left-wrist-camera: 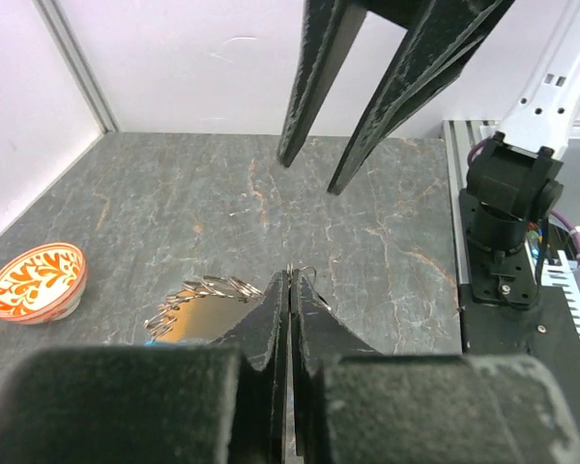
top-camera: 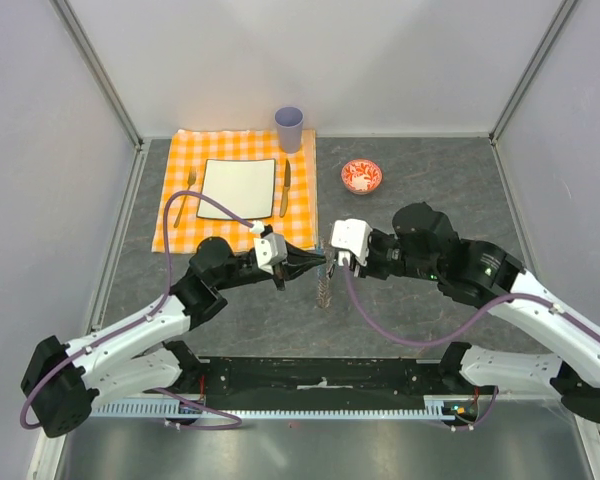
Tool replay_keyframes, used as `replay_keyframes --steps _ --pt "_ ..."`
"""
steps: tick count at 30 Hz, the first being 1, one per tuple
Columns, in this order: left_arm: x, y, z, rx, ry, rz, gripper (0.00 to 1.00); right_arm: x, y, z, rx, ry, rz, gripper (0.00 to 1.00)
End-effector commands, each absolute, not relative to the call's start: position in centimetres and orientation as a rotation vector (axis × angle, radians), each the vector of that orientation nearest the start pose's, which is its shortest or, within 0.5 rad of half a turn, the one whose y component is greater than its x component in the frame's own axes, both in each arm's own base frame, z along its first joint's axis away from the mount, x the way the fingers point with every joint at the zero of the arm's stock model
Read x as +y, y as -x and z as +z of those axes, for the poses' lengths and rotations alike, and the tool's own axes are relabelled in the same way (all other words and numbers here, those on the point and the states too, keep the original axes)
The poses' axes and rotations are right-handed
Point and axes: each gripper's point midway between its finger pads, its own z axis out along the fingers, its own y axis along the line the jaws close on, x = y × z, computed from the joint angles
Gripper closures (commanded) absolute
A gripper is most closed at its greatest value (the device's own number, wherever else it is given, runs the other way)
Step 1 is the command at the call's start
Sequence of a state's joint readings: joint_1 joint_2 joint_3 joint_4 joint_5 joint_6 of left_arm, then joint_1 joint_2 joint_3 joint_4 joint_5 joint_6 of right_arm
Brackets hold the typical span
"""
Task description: Put the keys on the keyring
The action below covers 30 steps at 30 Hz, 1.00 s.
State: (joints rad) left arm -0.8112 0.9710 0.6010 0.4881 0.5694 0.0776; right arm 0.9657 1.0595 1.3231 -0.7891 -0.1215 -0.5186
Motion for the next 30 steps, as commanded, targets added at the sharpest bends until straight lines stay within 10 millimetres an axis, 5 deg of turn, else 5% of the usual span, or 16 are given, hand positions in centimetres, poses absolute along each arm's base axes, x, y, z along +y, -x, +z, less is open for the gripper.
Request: replay_keyframes --steps 1,8,17,20,24,30 --pt "-30.7 -17.8 32.0 1.025 -0.937 -0.977 0.98 25.6 -18.4 32.5 1.477 1.325 0.419 0.67" --pt "-30.2 -17.6 33.2 0.983 -0.862 -1.003 0.98 26.6 -17.9 30.1 1.498 1.311 0.51 0.61" --pt "-29.7 -16.9 34.2 0.894 -0.8 -1.049 0.98 27.1 -18.9 30.5 1.457 1.224 0.545 0.61" --pt "-29.6 -16.7 34.0 0.873 -0.785 -1.067 0.98 27.1 -19.1 31.2 1.435 1.194 0.557 0.61" --pt "-27.9 -16.5 36.4 0.719 -0.664 -1.032 0.98 26.9 -18.4 33.2 1.374 1.167 0.592 0.61" --pt "-28.9 -17.4 38.0 0.608 -0.587 -1.098 0.98 25.6 -18.0 36.3 1.326 1.104 0.579 0.58"
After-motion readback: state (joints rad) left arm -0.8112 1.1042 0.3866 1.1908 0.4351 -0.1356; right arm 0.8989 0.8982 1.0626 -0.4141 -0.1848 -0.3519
